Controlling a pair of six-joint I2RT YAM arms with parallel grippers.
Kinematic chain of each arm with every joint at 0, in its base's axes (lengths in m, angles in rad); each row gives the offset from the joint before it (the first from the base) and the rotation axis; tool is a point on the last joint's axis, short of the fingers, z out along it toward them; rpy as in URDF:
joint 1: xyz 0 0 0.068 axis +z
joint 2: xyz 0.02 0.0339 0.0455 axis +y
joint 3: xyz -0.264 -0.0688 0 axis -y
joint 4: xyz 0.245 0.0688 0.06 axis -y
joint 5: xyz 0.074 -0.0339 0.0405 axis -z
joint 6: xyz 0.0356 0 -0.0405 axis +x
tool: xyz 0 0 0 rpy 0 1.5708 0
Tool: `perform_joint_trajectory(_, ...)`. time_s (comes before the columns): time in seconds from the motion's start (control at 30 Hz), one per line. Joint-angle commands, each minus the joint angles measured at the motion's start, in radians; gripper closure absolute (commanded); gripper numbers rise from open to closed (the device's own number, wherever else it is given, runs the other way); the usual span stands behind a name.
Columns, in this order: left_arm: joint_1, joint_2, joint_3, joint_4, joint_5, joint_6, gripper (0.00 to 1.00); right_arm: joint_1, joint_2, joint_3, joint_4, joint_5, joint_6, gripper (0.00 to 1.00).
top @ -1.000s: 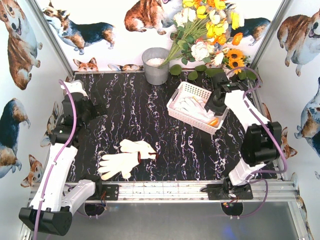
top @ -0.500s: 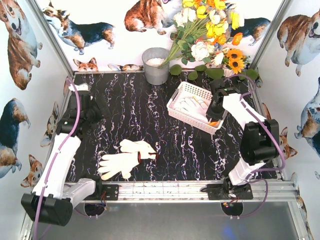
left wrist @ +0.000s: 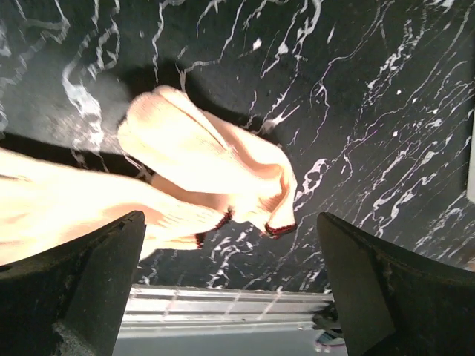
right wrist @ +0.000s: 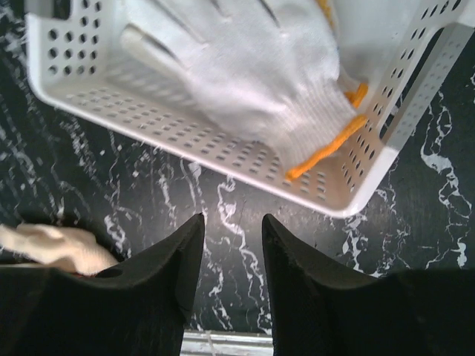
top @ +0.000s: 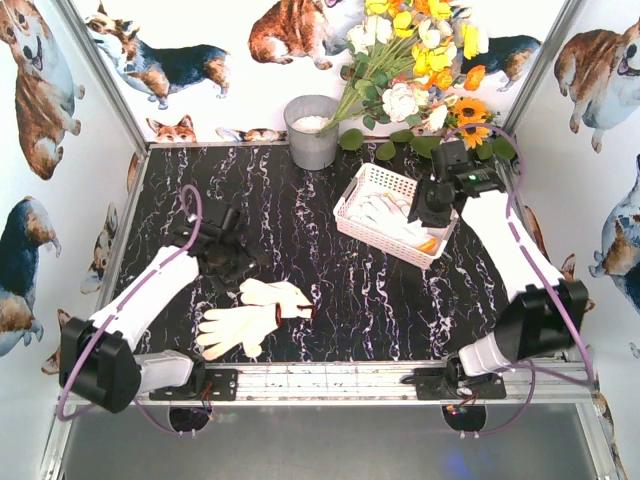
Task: Put the gloves into the storage basket
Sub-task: Adjust the glove in the bin, then move the glove to the center of the board.
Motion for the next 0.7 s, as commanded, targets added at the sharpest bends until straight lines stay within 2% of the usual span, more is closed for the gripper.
perform_joint_trajectory(0.0,-0.034,0.047,-0.037,0.040,0.033,-0.232,0.08,0.020,-0.105,-0.016,-0.036,-0.058,-0.004,0.60)
perform_joint_trajectory(0.1,-0.044,0.104,-0.033,0.096,0.018,-0.252,0.11,0.037,-0.154,-0.058,-0.017,-0.082,0.034,0.59)
perform_joint_trajectory(0.3,-0.047,0.222,-0.026,0.104,0.006,-0.250,0.30,0.070,-0.187,-0.092,-0.012,-0.091,0.051,0.59)
perform_joint_trajectory(0.53,-0.077,0.279,-0.040,0.108,0.004,-0.233,0.35,0.080,-0.210,-0.107,-0.033,-0.098,0.041,0.59)
perform_joint_trajectory(0.6,-0.091,0.291,-0.047,0.115,-0.002,-0.223,0.42,0.083,-0.221,-0.121,-0.033,-0.105,0.051,0.59)
perform_joint_trajectory(0.67,-0.105,0.299,-0.037,0.120,-0.012,-0.203,0.55,0.090,-0.232,-0.129,-0.036,-0.111,0.064,0.59)
